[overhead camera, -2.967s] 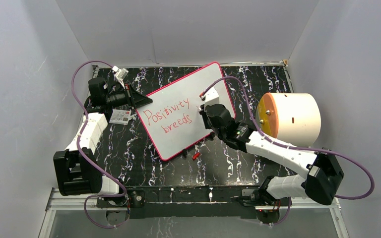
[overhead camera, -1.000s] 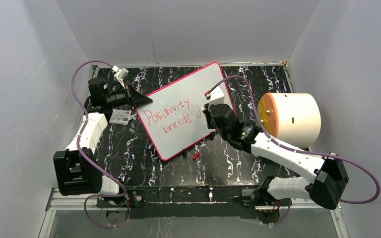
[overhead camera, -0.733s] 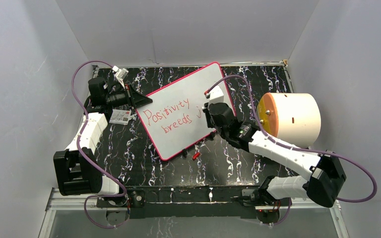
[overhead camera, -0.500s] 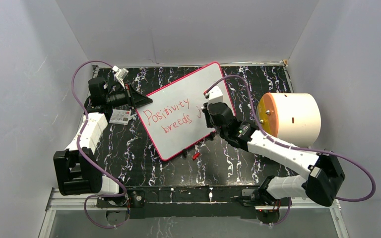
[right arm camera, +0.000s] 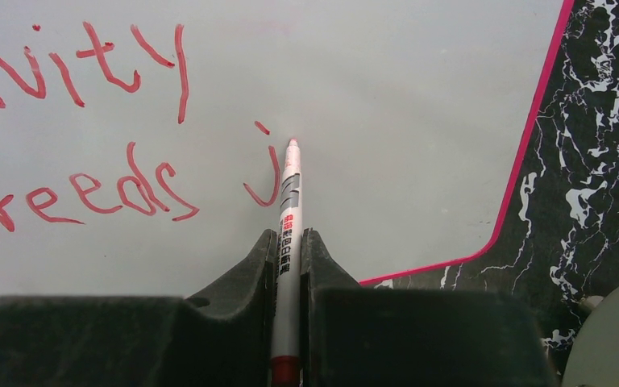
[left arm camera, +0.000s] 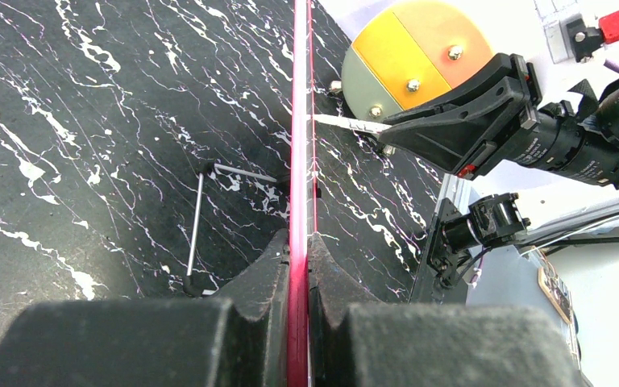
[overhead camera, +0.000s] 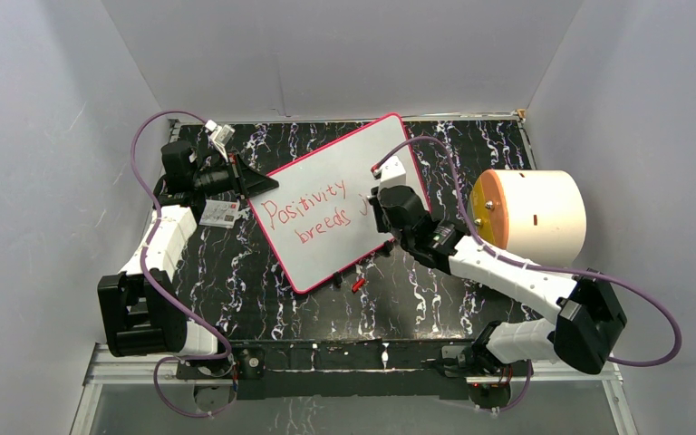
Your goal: Write a sentence on the whiteboard
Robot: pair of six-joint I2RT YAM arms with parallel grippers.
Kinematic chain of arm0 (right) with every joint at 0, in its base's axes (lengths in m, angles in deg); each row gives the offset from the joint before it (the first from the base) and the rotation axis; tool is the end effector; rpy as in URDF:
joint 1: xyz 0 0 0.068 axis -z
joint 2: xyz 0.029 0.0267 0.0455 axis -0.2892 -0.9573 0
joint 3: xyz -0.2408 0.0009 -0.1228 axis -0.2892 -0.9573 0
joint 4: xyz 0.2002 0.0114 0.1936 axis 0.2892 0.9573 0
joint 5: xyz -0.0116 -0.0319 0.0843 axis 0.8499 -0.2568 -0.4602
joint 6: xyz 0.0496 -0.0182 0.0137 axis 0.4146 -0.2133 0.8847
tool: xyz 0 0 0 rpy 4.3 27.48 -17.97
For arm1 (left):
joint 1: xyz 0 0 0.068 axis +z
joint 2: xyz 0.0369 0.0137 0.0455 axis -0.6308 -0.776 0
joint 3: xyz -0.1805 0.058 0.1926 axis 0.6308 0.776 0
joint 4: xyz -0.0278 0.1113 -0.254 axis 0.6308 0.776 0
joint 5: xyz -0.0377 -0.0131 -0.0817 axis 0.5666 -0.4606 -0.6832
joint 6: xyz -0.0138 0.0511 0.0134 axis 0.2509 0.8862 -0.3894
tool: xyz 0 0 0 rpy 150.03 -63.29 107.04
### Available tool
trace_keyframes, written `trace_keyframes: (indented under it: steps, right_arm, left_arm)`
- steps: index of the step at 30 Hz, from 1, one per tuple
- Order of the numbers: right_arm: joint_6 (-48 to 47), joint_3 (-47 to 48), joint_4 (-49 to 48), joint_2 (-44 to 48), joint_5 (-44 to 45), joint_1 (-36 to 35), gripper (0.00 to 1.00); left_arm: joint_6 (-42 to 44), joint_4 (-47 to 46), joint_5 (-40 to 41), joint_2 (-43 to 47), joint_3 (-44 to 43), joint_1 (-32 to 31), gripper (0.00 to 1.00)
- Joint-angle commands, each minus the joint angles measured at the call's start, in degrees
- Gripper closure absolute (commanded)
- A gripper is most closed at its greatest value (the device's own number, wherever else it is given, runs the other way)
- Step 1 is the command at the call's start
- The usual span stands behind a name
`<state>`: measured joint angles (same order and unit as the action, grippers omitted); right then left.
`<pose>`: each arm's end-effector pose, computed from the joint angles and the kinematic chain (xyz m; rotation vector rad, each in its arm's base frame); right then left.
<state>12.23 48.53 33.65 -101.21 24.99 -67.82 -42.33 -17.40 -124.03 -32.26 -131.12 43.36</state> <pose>0.2087 0.2291 0.2887 -0.3371 1.9033 0.2080 0.3250 -0.0095 0.2934 0.5245 1.7641 -1.1846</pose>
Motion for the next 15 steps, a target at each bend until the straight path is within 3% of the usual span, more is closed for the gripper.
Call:
trace_keyframes:
  steps: [1,15]
  right_arm:
    - [0.14,-0.22,-3.26,-0.52,-0.49,0.29,1.00]
    - [0.40,-0.45,0.66,0.06,-2.63,0.29,1.00]
  left_arm:
    - [5.27,4.54,6.93,-2.69,1.47,-1.10,1.00]
    - [5.32,4.54,6.99,-2.70,1.51,-1.10,1.00]
